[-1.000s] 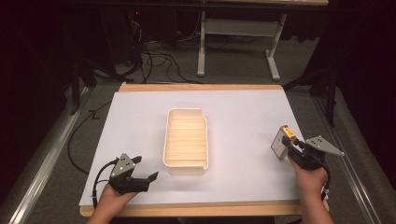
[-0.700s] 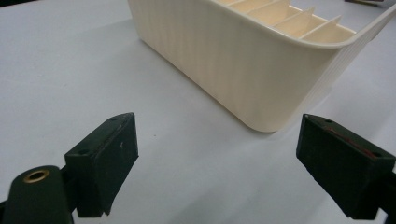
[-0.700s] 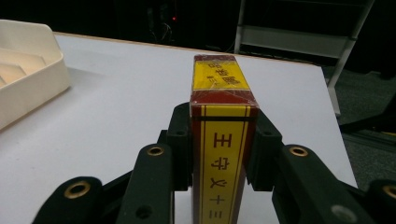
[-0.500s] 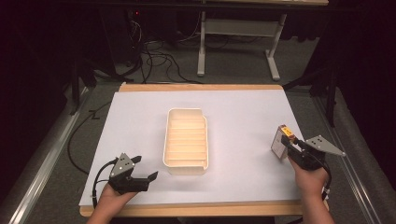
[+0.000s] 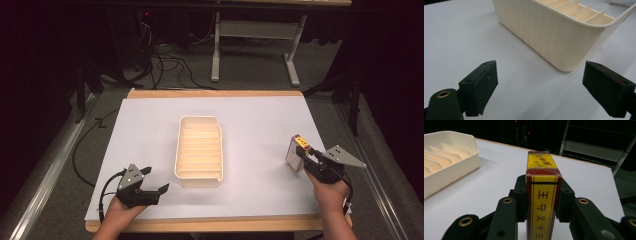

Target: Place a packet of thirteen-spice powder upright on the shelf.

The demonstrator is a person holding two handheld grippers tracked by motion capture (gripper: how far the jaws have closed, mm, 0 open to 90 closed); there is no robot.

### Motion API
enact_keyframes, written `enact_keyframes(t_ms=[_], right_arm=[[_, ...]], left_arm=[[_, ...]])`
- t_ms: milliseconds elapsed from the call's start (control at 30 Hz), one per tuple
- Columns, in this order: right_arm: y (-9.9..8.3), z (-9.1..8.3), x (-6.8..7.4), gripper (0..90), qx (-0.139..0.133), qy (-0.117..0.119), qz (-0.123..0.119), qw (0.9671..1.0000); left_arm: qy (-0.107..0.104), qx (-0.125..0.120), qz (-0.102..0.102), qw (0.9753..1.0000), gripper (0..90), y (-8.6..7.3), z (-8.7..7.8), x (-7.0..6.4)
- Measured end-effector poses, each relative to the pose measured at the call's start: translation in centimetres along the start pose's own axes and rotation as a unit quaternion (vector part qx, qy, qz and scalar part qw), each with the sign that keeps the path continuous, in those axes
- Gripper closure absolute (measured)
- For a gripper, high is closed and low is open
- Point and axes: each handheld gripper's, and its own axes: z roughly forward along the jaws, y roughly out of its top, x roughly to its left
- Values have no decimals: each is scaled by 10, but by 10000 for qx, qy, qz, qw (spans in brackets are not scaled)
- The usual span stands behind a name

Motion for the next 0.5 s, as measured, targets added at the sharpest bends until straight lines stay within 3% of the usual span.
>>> enact_keyframes(t_ms=[500], right_arm=[[5,5,22,687,-66,538,-124,9985]], left_arm=[[-24,11,0,10000,135,0,0,0]])
